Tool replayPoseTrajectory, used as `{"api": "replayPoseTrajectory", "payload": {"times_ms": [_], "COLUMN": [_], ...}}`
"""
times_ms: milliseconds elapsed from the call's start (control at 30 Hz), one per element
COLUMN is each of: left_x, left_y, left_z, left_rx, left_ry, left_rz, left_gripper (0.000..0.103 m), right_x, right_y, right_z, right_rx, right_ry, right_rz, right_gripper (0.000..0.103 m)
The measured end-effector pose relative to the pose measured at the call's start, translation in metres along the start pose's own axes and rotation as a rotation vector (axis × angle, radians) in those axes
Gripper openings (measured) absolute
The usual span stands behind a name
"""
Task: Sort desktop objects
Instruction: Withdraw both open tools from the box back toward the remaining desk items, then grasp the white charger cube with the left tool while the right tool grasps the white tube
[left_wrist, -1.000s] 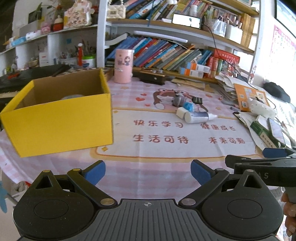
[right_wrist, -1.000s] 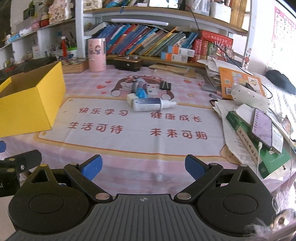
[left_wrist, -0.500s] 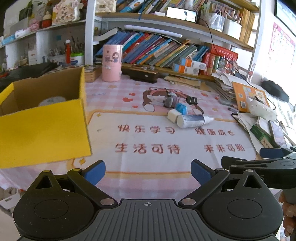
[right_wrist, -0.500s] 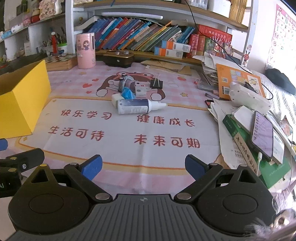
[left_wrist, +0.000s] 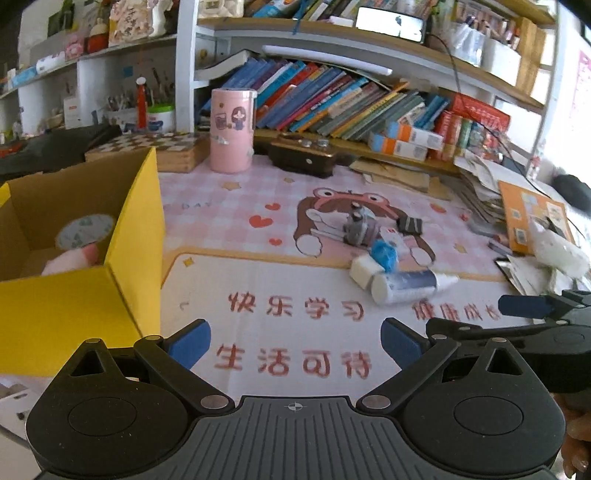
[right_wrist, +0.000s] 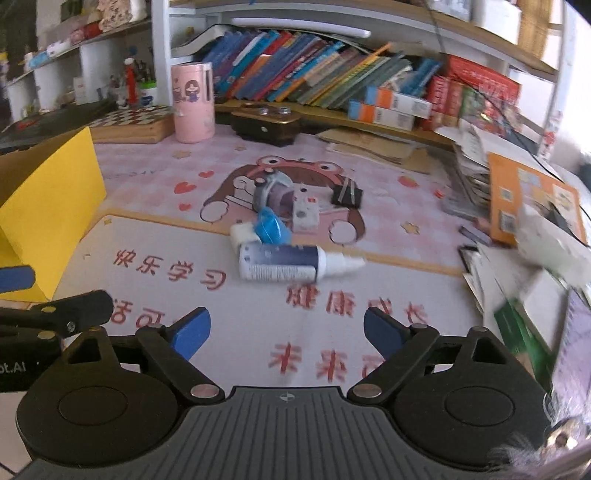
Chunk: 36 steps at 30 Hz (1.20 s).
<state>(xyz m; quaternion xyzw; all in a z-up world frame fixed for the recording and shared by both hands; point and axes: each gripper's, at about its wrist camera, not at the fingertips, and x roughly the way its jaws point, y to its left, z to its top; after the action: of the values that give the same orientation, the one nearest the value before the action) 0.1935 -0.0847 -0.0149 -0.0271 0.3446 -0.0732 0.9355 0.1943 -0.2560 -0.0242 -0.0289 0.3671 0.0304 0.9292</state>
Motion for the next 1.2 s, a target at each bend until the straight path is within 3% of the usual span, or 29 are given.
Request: {"api": "replayPoseTrajectory", "payload": {"times_ms": [133, 700, 867, 1100, 1200], "left_x": [0.010, 0.032, 0.037, 0.048, 0.057], "left_y": [-0.005, -0.014, -0.012, -0.019, -0.024], "left_z": [0.009, 0.038, 0.042, 0.045, 0.045], "left_rx": [-0.014, -0.046, -0.061, -0.051, -0.054], "left_ry": [0.006, -0.028, -0.017, 0.012, 0.038], "left_rz": [0.024, 0.101, 0.124, 0.096, 0.064], "left_gripper": [0.100, 0.100, 0.100, 0.100, 0.100], "right_x": [0.014, 0.068, 0.082, 0.100, 0.100], "right_y": [-0.006, -0.019, -0.014, -0.007, -0.015], "right_z": [0.014, 0.045, 0.048, 0.046, 0.043], "right_rx": [-0.046, -0.255, -0.365, -0.533, -0.529], "right_ry": [0.000, 0.010, 0.016, 0.104, 0.119], "right_rz": [0.054, 0.169, 0.232, 0.322, 0.330], "right_gripper": [0.079, 0.073, 0.061, 0.060, 0.055]}}
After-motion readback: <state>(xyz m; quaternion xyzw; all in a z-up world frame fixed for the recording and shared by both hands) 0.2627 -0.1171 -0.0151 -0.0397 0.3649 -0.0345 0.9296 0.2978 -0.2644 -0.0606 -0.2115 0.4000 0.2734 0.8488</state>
